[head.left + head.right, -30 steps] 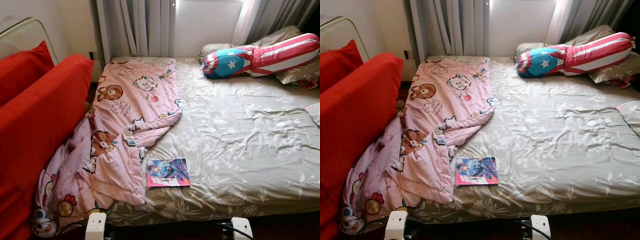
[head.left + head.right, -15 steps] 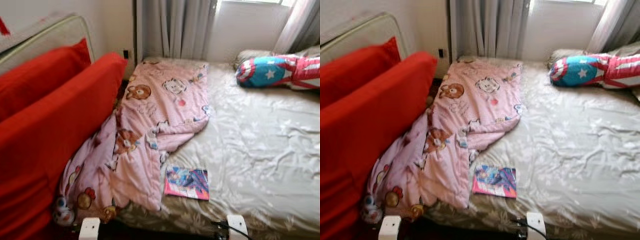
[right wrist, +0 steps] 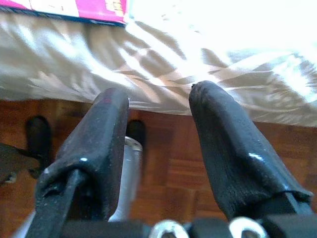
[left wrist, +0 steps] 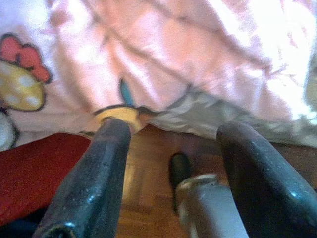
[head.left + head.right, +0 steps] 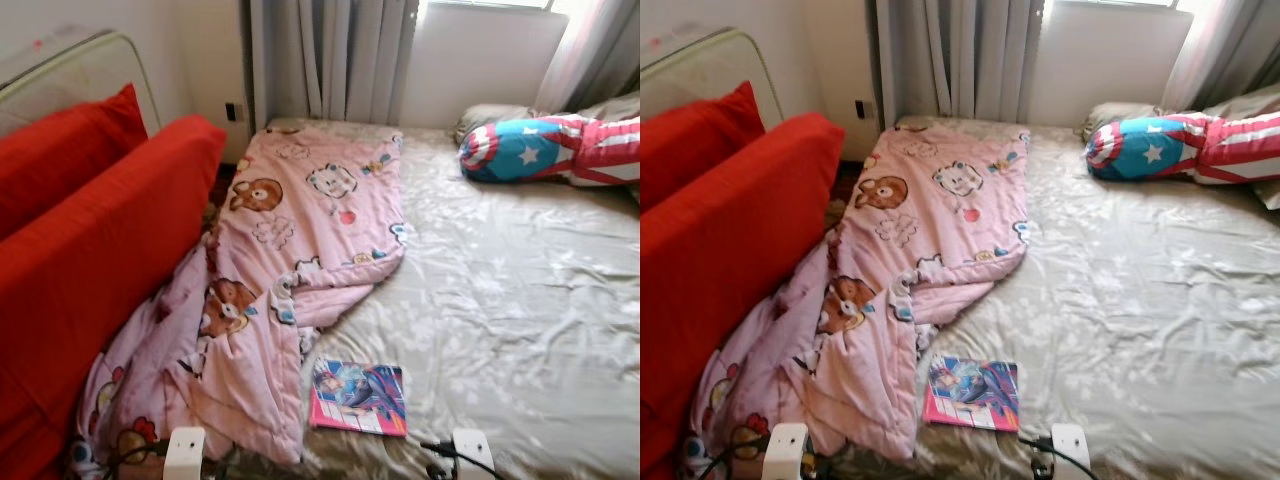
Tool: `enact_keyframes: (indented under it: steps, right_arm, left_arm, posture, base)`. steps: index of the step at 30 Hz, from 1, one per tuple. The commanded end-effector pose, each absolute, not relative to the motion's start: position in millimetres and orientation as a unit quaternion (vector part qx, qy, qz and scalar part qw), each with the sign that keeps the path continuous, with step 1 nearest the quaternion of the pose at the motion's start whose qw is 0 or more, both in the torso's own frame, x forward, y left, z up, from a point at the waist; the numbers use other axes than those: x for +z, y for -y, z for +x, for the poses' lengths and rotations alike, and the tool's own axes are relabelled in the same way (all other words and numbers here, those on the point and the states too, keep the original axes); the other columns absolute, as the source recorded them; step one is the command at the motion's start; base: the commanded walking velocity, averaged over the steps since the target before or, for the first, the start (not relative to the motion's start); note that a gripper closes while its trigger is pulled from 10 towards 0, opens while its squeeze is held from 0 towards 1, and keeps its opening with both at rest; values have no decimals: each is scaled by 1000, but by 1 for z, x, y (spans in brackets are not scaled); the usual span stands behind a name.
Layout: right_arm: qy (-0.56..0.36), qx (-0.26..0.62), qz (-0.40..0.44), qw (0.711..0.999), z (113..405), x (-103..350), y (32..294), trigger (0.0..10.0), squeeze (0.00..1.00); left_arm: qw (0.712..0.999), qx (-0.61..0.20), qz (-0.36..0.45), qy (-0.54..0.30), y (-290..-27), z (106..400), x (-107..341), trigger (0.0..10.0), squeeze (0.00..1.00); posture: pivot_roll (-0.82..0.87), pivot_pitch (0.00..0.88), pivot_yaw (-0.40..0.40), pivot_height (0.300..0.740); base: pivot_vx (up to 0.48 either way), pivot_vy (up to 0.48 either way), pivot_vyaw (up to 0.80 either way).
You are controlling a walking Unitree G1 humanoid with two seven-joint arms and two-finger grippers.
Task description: Clean up the room
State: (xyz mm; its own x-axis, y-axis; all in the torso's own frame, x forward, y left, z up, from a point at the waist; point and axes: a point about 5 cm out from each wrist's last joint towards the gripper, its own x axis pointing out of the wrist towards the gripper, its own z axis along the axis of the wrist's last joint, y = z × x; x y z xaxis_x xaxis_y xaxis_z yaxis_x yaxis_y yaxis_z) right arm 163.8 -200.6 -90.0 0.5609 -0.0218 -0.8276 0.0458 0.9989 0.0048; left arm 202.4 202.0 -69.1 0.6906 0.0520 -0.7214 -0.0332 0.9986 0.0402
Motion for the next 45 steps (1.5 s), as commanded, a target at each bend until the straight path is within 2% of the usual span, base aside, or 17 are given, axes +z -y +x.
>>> enact_keyframes:
  steps: [1, 19, 25, 33, 35, 37, 38, 39, 40, 41, 45]
  right_arm:
    - [-464, -15, 11, 886, 166, -89, 199, 10000, 0]
    - [-462, -15, 20, 887, 166, -89, 198, 10000, 0]
    - [-460, -25, 32, 887, 165, -90, 198, 10000, 0]
    - [-422, -48, 64, 903, 168, -86, 200, 10000, 0]
    - [-374, -92, 123, 915, 169, -82, 202, 10000, 0]
    - [-358, -109, 148, 916, 169, -81, 203, 10000, 0]
    - [-288, -88, 124, 945, 209, -60, 193, 10000, 0]
    - [-288, -88, 124, 945, 209, -60, 193, 10000, 0]
    - [-195, -59, 95, 974, 256, -24, 177, 10000, 0]
    - [-167, -50, 88, 981, 265, -14, 173, 10000, 0]
    - [-122, -25, 76, 989, 264, -5, 173, 10000, 0]
  left_arm:
    - [910, 31, 8, -413, -207, 188, -76, 10000, 0]
    - [915, 30, 7, -403, -207, 193, -73, 10000, 0]
    - [920, 18, 0, -392, -204, 197, -71, 10000, 0]
    - [948, -6, 0, -319, -199, 231, -49, 10000, 0]
    - [966, -31, -5, -255, -193, 256, -28, 10000, 0]
    - [971, -36, -7, -238, -192, 262, -23, 10000, 0]
    - [979, -40, -13, -198, -192, 271, -11, 10000, 0]
    - [979, -40, -13, -198, -192, 271, -11, 10000, 0]
    - [986, -44, -17, -161, -192, 277, -1, 10000, 0]
    - [988, -47, -18, -144, -191, 279, 4, 10000, 0]
    - [995, -58, -19, -80, -188, 279, 19, 10000, 0]
  posture:
    - [12, 2, -49, 740]
    - [13, 7, -46, 740]
    - [10, 9, -45, 740]
    - [2, 9, -49, 740]
    - [3, 9, -55, 740]
    - [3, 9, -55, 740]
    - [-10, 5, -57, 740]
    - [-10, 5, -57, 740]
    - [-14, 4, -59, 740]
    - [-14, 1, -62, 740]
    - [-14, 0, -67, 740]
  base:
    - [0, 0, 800]
    - [0, 0, 800]
    - [0, 0, 135]
    - [0, 0, 0]
    - [0, 0, 0]
    - [0, 0, 0]
    - [0, 0, 0]
    - [0, 0, 0]
    - [0, 0, 0]
    - [0, 0, 0]
    - [0, 0, 0]
